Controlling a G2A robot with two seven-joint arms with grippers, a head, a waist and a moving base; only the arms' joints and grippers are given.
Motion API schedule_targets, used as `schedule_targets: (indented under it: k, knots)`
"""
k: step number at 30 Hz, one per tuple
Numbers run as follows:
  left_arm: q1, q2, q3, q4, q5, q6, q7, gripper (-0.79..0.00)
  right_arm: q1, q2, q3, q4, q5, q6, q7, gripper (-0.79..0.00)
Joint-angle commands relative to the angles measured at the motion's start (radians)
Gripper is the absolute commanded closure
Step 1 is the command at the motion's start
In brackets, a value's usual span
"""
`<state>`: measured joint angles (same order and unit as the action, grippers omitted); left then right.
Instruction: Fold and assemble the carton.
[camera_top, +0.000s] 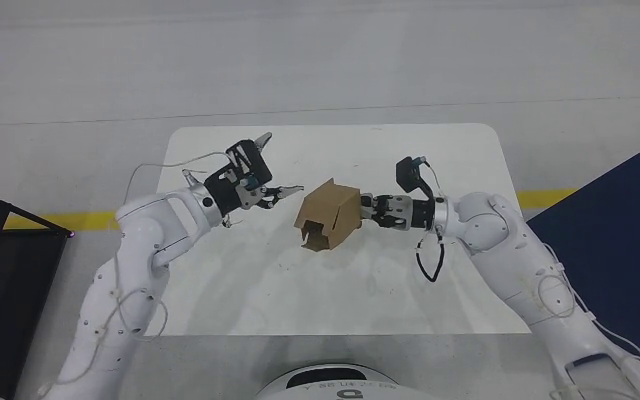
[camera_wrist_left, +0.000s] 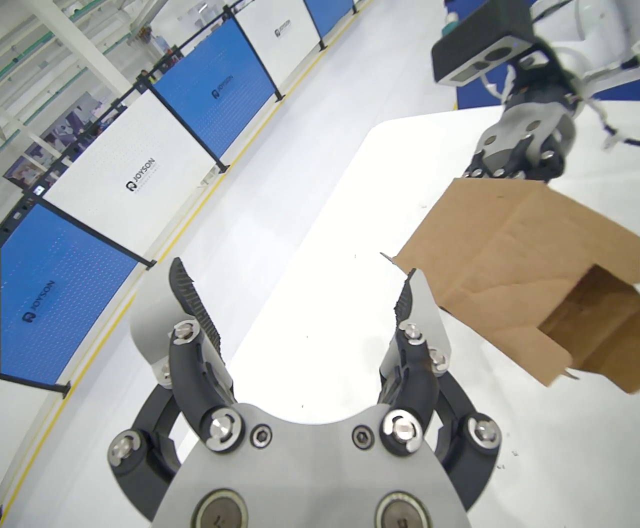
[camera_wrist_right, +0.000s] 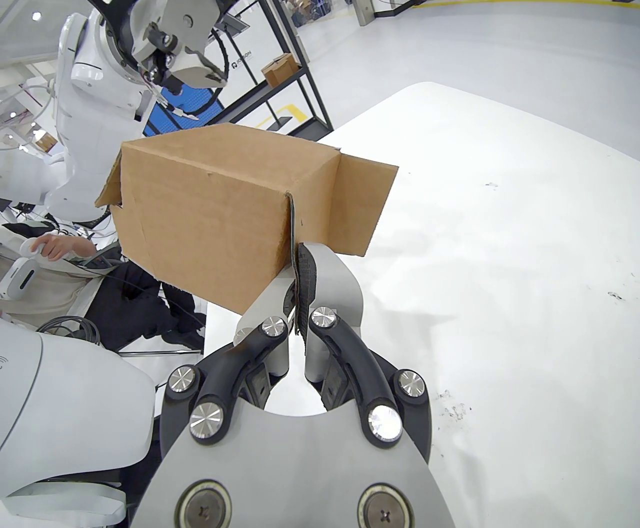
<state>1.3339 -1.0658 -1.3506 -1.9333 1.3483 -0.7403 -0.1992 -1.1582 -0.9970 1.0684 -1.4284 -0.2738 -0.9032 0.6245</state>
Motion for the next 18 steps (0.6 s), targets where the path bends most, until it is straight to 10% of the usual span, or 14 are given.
schedule_targets:
  k: [1, 18]
  knots:
    - [0.005, 0.005, -0.020, 0.003, -0.027, -0.063, 0.009, -0.785, 0.003, 0.001, -0.002, 0.002, 0.006, -0.001, 0.004, 0.000]
    - [-0.049, -0.012, 0.196, -0.010, 0.169, 0.028, -0.064, -0.785, 0.018, 0.000, -0.023, 0.008, 0.006, 0.012, 0.007, 0.000]
